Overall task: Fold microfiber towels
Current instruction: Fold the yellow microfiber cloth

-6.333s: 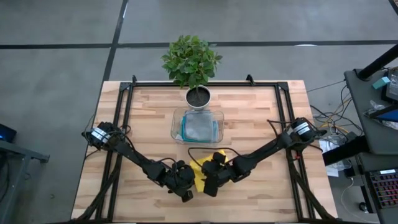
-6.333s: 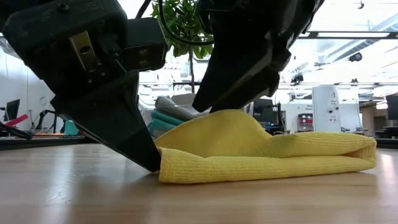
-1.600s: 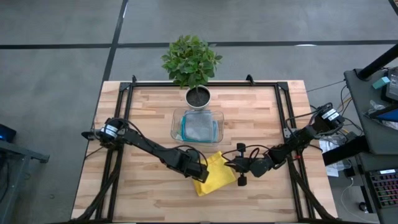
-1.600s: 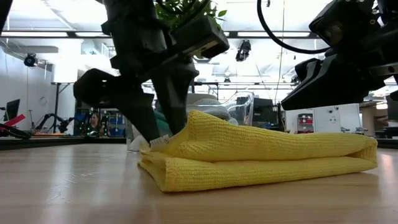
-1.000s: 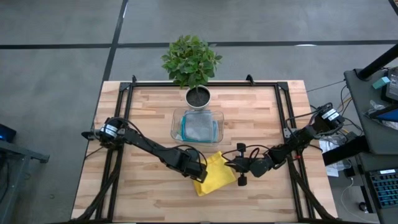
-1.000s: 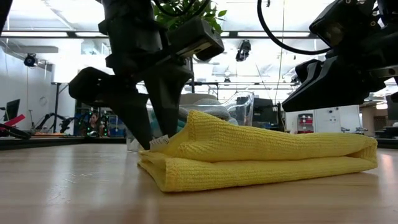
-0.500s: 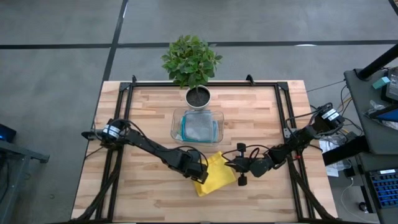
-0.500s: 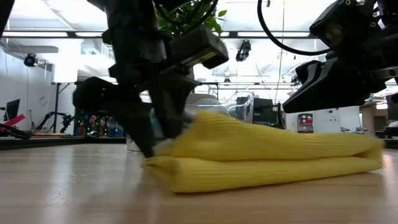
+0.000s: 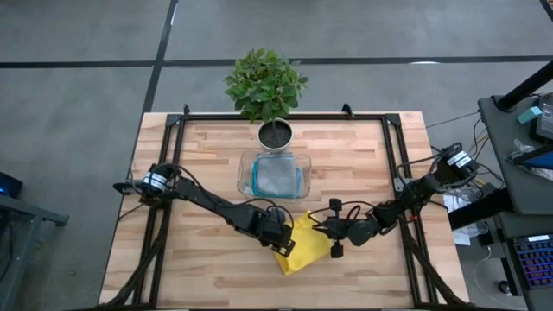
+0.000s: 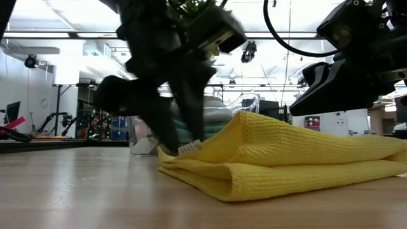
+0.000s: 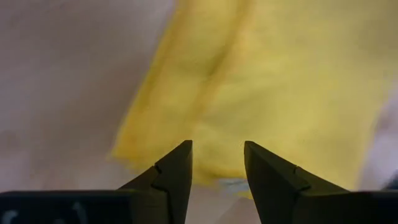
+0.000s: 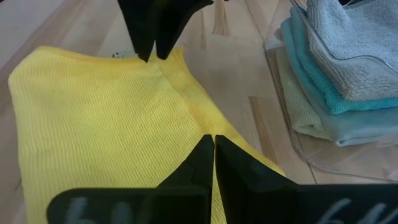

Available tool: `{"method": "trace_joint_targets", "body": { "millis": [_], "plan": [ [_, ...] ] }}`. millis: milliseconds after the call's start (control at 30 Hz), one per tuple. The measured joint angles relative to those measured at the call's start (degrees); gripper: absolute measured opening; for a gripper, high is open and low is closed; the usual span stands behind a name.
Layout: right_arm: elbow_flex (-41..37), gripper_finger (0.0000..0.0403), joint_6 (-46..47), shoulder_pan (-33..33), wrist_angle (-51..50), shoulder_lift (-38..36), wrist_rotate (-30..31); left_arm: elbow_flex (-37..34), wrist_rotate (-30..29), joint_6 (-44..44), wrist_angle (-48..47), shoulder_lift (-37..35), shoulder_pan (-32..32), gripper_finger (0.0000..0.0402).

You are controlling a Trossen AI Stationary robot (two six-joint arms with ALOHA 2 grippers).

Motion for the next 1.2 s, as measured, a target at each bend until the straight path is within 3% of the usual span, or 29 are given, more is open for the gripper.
{"method": "trace_joint_targets", "body": {
  "millis": [200,1000,1200],
  "plan": [
    [0.0,0.0009,0.0,0.0,0.0,0.0,0.0,-0.1,0.1,-0.1,-4.7,0.0,0.0,0.0130],
    [-0.2,0.0009,0.0,0.0,0.0,0.0,0.0,-1.3,-1.1,0.0,-0.9,0.6,0.0,0.0129],
    [-0.2,0.0009,0.0,0.0,0.0,0.0,0.0,-1.9,-1.3,0.0,-0.6,0.6,0.0,0.0097]
  ]
}}
